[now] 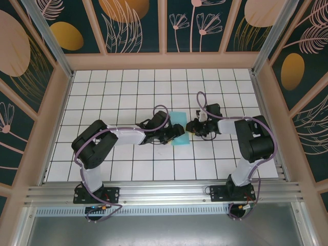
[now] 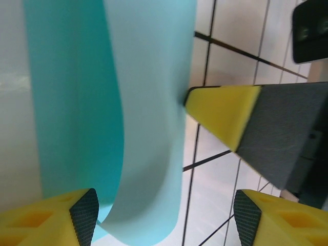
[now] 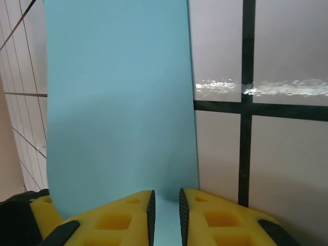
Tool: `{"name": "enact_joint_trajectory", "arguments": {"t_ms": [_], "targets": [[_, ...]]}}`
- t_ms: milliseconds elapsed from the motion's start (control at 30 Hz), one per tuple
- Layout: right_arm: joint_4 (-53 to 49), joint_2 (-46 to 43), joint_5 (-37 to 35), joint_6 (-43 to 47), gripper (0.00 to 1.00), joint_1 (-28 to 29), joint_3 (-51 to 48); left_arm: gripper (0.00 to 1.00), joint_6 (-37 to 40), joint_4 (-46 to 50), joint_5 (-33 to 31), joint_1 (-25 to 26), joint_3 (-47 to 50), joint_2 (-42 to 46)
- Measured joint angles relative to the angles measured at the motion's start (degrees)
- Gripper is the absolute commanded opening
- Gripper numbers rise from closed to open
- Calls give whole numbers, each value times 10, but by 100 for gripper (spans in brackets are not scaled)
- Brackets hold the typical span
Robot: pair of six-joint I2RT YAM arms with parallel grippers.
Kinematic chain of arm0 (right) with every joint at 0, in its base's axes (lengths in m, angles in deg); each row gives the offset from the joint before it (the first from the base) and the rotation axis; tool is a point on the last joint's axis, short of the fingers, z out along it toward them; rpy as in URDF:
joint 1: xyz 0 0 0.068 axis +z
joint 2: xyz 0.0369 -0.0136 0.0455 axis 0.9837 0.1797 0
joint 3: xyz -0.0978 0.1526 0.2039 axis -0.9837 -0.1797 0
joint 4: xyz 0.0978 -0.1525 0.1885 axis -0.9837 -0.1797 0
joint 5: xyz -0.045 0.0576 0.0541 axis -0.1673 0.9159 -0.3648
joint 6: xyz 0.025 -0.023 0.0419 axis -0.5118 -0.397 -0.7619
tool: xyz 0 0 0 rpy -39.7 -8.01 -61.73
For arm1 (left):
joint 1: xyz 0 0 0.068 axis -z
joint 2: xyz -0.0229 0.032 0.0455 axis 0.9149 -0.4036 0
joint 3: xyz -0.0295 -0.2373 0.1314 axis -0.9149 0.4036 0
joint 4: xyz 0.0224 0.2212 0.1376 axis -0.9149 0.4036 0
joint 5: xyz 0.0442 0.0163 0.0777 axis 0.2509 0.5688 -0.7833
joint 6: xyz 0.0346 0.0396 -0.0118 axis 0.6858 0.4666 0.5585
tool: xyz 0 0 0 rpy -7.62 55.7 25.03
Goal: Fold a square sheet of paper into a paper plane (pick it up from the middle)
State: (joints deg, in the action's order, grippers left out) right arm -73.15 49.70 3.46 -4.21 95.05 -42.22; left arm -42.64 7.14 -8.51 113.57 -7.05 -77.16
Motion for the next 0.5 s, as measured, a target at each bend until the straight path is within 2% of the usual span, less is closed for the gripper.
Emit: {"name": "enact_joint_trajectory", "arguments": {"t_ms": [500], "targets": [[5, 0, 1, 0, 24, -1, -3, 76, 42, 0, -7, -2, -43, -26]]}}
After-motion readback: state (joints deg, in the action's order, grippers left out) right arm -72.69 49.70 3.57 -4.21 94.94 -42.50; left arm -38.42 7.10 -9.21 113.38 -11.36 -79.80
